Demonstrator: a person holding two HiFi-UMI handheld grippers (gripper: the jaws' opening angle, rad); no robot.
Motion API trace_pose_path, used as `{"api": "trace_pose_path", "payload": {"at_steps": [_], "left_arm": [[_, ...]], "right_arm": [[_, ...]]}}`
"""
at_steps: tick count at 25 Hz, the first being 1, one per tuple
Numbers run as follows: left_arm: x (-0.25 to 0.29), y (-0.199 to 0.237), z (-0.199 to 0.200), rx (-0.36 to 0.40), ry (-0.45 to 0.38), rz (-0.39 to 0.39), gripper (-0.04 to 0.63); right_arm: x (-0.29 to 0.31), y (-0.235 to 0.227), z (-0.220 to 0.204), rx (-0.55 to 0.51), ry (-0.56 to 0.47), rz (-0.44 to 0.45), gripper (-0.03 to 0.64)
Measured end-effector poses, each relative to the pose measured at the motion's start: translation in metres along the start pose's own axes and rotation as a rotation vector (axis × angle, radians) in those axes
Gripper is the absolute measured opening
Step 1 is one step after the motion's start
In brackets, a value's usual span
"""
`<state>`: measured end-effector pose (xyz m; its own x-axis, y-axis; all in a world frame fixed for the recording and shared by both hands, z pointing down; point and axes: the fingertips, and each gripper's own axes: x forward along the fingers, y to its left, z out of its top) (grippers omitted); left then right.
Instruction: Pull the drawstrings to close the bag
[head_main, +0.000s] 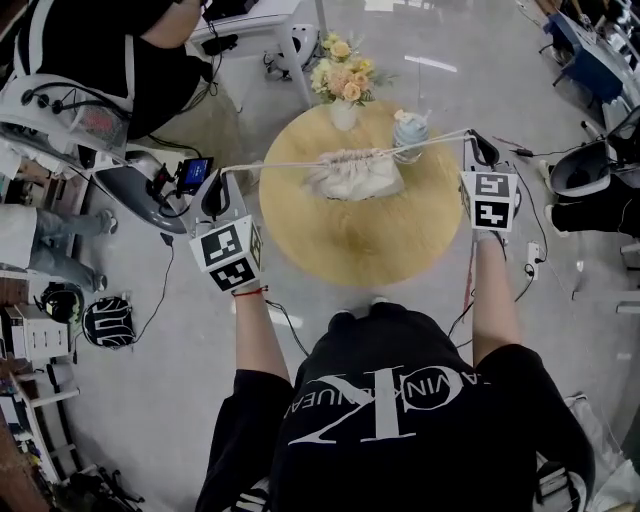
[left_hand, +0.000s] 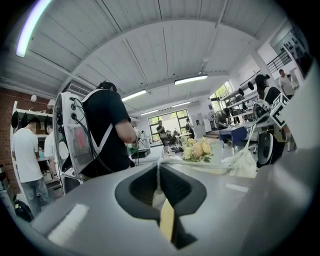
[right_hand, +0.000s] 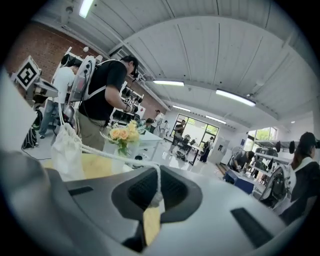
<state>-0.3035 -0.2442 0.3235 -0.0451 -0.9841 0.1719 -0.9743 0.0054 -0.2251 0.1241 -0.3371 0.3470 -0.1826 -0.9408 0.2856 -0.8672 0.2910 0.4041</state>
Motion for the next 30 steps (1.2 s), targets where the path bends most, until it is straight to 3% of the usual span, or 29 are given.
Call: {"api": "trace_pose_path", "payload": {"at_steps": [20, 30], "left_arm": [[0.002, -0.011, 0.099, -0.023, -0.223, -0.035, 0.014], [-0.003, -0.016, 0.130, -0.064, -0.307, -0.055, 0.014]], "right_arm": [[-0.018, 0.012, 0.108, 0.056, -0.244, 0.050, 0.015], [-0.031, 0.021, 0.144, 0.055, -0.341, 0.089, 0.015]]}}
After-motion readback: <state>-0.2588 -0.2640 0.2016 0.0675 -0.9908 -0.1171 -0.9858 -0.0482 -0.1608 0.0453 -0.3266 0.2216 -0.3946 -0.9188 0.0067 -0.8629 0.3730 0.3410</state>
